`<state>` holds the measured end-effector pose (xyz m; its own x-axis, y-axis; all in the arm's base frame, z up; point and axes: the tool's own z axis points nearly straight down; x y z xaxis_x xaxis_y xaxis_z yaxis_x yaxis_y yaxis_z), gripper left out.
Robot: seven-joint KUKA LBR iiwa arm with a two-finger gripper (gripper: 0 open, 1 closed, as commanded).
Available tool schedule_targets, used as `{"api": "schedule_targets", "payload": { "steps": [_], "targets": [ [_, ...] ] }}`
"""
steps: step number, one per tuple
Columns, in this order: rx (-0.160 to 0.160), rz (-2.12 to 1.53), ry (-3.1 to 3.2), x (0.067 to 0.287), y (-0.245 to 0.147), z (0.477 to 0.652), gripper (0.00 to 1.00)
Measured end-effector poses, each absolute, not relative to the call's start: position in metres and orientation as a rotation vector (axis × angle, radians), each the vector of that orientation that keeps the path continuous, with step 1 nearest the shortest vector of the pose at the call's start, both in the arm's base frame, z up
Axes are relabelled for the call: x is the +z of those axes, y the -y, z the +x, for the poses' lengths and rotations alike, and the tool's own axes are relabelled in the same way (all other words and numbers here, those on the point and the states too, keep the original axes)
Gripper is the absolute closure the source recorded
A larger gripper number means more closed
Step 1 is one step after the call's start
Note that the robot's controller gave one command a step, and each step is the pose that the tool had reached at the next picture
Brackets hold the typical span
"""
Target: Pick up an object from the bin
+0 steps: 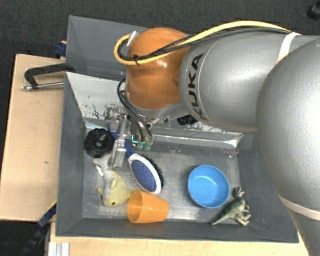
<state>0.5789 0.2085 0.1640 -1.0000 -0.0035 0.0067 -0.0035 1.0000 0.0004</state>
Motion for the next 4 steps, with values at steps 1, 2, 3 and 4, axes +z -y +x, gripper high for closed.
{"api": "schedule_targets", "payload": {
  "steps": [1, 2, 3, 4],
  "targets": [
    [-0.014, 0.190, 3.158, 0.074, -0.152, 0.588, 0.00],
    [-0.011, 0.105, 3.154, 0.075, -0.121, 0.594, 0.00],
    [-0.016, 0.104, 3.168, 0.078, -0.122, 0.598, 1.00],
    [-0.005, 0.149, 3.154, 0.235, -0.111, 0.593, 1.00]
  ]
}}
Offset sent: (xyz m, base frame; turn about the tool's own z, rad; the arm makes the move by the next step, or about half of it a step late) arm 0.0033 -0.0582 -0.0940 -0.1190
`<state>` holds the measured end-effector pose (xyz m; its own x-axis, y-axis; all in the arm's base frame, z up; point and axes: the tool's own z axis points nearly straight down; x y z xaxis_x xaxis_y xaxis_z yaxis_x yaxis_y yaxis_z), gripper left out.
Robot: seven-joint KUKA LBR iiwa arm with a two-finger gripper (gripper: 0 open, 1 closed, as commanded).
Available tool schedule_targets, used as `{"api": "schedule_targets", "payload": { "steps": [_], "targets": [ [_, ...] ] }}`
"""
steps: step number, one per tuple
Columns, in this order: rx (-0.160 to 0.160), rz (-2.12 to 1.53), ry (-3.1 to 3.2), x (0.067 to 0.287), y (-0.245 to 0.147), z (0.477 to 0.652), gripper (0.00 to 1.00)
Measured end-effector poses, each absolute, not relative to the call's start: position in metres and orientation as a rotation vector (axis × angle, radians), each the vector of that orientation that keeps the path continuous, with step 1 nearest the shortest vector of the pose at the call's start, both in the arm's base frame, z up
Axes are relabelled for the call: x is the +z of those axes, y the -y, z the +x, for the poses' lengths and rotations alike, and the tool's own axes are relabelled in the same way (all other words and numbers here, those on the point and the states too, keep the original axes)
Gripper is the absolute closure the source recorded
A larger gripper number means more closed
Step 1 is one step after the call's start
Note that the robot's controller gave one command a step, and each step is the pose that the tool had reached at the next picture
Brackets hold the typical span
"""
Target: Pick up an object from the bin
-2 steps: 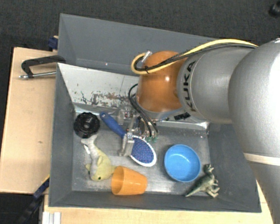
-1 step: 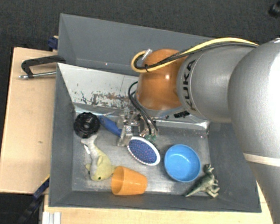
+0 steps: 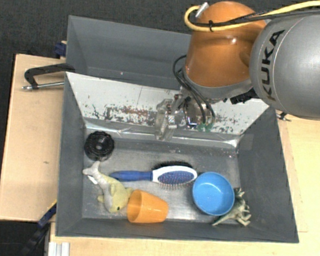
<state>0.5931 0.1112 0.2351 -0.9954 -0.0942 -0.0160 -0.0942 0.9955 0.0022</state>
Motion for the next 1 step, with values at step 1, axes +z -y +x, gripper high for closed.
{"api": "schedule_targets", "payload": {
  "steps": [1],
  "targets": [
    [0.003, -0.148, -3.132, 0.2297, -0.1108, 0.5914, 0.00]
  ]
}}
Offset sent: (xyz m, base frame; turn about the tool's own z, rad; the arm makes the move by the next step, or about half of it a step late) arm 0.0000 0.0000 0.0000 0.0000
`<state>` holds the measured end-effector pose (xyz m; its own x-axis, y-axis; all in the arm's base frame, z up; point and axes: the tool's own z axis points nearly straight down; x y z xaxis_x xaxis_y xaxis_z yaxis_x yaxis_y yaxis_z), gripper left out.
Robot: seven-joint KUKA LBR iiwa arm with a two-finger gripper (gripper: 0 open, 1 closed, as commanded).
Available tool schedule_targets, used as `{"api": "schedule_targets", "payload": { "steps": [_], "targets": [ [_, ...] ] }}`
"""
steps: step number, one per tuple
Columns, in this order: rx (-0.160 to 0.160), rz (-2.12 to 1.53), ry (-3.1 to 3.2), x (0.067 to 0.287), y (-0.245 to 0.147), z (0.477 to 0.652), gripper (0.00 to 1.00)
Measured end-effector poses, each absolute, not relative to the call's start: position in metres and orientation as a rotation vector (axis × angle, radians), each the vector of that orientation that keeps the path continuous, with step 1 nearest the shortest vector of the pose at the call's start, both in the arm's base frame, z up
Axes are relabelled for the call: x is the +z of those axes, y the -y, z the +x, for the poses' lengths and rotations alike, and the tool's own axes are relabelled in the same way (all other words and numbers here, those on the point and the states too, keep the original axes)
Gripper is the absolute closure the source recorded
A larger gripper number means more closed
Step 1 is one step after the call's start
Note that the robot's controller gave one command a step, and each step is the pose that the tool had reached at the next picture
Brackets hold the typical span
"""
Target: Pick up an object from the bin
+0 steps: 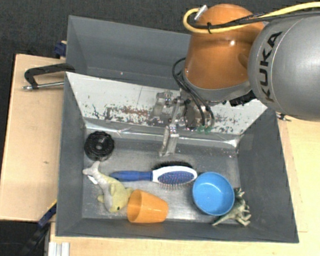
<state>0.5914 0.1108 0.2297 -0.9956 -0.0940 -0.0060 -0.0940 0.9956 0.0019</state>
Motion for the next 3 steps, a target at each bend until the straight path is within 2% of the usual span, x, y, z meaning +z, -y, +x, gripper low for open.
{"api": "schedule_targets", "payload": {
  "steps": [1, 2, 3],
  "targets": [
    [0.003, -0.148, -3.132, 0.230, -0.111, 0.591, 1.00],
    [0.004, -0.148, -3.132, 0.230, -0.111, 0.591, 0.00],
    [-0.004, -0.091, -3.150, 0.149, -0.041, 0.529, 0.00]
  ]
}}
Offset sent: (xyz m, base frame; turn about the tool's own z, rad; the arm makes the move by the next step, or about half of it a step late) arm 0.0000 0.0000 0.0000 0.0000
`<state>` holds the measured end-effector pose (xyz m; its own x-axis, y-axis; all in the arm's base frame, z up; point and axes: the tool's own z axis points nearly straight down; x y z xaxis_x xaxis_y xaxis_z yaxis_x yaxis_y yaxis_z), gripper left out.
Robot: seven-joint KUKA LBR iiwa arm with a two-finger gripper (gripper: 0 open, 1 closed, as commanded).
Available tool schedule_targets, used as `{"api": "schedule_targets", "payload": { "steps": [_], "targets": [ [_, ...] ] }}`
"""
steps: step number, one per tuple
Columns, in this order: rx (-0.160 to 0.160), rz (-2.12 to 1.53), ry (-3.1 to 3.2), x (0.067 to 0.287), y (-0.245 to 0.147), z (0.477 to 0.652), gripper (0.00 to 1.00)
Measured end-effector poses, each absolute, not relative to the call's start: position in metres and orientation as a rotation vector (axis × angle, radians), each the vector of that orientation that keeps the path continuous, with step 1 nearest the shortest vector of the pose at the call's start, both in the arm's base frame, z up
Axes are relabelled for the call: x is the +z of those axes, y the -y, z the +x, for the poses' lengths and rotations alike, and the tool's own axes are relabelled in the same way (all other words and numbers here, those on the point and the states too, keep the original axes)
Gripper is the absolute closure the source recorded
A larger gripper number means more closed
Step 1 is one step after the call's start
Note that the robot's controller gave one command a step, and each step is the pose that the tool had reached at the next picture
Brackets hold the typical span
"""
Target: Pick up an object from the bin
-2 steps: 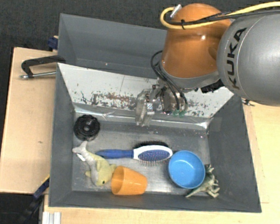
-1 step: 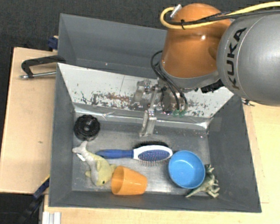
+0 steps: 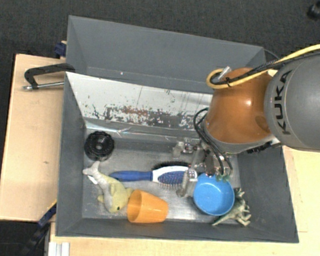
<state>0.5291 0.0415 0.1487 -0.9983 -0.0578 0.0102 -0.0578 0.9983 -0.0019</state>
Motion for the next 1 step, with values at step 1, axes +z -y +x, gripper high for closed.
{"api": "schedule_targets", "payload": {
  "steps": [1],
  "targets": [
    [-0.002, 0.241, 3.126, 0.0668, -0.0495, 0.5324, 0.00]
  ]
}}
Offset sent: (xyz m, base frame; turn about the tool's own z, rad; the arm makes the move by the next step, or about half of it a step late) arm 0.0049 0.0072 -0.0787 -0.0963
